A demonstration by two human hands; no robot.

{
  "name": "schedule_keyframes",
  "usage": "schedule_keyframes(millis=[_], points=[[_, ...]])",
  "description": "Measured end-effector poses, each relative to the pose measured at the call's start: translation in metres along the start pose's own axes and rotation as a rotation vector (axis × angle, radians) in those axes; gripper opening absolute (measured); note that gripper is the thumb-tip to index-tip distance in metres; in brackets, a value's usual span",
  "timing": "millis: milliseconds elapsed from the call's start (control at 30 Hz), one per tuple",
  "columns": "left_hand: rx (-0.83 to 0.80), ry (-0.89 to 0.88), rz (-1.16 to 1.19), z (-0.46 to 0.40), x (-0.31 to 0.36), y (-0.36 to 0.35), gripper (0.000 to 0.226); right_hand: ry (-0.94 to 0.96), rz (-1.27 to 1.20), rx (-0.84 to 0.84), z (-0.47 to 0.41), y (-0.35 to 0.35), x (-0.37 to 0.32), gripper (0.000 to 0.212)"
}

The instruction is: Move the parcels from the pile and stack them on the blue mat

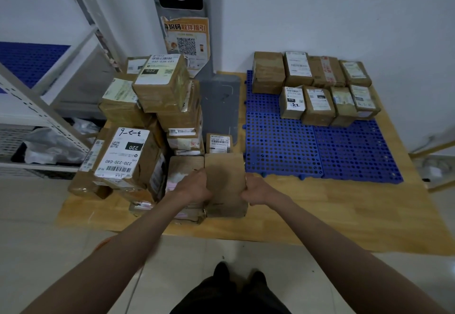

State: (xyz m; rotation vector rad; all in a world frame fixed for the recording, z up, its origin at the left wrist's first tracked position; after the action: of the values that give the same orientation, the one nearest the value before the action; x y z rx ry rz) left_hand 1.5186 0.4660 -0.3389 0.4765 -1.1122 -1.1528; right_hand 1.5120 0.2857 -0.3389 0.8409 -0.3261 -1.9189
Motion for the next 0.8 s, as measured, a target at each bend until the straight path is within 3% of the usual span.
schedule_keyframes(millis=[400, 800], points=[[0.018, 0.037, -0.023, 0.004, 0.021, 0.003, 0.056, 0.039, -0.037, -0.020, 0.008, 0.017, 0.013, 0.066], [-0.033, -0.035, -0.026, -0.015, 0.073, 0.005, 0.039, 0.023, -0.084, 0.087, 0.026, 0.054, 0.047, 0.047]])
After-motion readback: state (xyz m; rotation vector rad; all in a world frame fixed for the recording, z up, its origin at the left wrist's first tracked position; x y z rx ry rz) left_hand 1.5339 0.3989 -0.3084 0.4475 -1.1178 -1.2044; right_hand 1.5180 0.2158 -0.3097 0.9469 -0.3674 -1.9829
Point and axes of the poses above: each hand's wrist, its own z-axis away from the middle knuckle, its own y-axis out of the back of the hand, x = y × z, the point moved 5 cm from there along -z, towards the middle knuckle, and after that the axes turned 5 degrees about -y, right-handed, at the moved point
